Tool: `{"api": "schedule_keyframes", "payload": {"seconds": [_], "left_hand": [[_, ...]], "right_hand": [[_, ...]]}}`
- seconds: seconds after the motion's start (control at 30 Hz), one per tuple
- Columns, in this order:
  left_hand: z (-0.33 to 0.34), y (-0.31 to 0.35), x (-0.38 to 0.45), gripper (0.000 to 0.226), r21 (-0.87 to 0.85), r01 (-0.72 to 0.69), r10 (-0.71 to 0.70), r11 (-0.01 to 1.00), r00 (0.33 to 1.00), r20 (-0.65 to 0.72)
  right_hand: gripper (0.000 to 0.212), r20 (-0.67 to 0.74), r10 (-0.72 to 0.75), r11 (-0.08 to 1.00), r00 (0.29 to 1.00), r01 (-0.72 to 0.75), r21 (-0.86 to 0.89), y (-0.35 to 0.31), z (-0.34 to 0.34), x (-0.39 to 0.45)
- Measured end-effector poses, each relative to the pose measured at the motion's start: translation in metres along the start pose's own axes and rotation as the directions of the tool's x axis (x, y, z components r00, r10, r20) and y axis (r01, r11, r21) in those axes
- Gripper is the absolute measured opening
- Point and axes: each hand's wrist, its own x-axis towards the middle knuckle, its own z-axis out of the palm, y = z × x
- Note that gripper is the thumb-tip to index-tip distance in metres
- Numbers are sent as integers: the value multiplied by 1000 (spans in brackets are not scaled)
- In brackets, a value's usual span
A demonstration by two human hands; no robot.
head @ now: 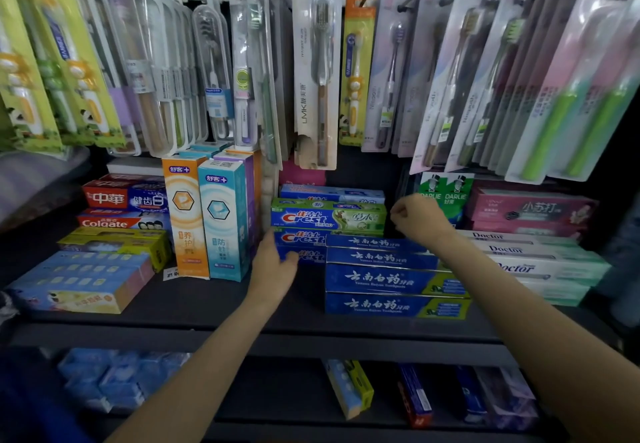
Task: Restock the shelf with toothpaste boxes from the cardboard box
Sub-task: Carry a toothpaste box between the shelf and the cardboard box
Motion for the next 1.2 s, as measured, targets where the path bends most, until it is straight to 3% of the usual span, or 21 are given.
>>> {"api": "schedule_keyframes", "payload": {"seconds": [0.07, 0.17, 0.27, 0.4, 0.53, 0.63, 0.73, 0.8, 0.87, 0.93, 1.0, 1.1, 1.2], "left_hand": [[3, -1, -14, 69, -58, -17, 28, 998, 980, 197], [6, -1, -22, 104, -21, 98, -77, 995, 883, 463], [10, -5, -20, 109, 129, 90, -145, 987, 843, 519], [15, -2, -16, 100, 157, 62, -136, 986, 844, 519], [18, 3, -9, 92, 176, 77, -161, 981, 827, 538], [19, -1, -5, 90, 178, 64, -152, 982, 832, 533], [9, -3, -2, 93, 200, 44, -148, 979, 825, 545], [-3, -4, 2, 92, 224, -11, -104, 974, 862, 496], [-14, 0, 5, 63, 208, -174, 92, 962, 931, 354], [-21, 7, 10, 45, 312, -383, 329, 869, 920, 210], [-22, 13, 21, 59, 474, -482, 442, 737, 874, 201], [-16, 13, 40, 71, 648, -519, 450, 557, 845, 290], [-6, 12, 46, 80, 759, -470, 333, 451, 877, 346]], "right_hand": [[26, -25, -97, 995, 995, 97, -10, 6, -18, -20], [65, 241, -96, 992, 966, 113, -58, 30, -43, -42], [104, 486, -32, 965, 873, 154, -212, 59, -48, -59], [123, 472, -31, 839, 881, 280, -467, 84, -34, -64], [119, 417, -44, 782, 908, 291, -551, 89, -27, -61], [111, 426, -81, 857, 901, 281, -431, 70, -30, -59], [79, 309, -279, 939, 909, 325, -111, 29, -34, -58], [53, 212, -381, 916, 900, 399, -47, 1, -30, -47], [41, 174, -418, 904, 892, 427, -19, -21, -20, -26], [36, 177, -397, 915, 901, 403, 0, -35, -7, 1], [35, 198, -346, 936, 917, 351, 14, -45, 6, 30], [31, 178, -296, 954, 938, 300, 6, -55, 20, 65], [33, 193, -221, 973, 956, 231, -30, -61, 30, 89]]}}
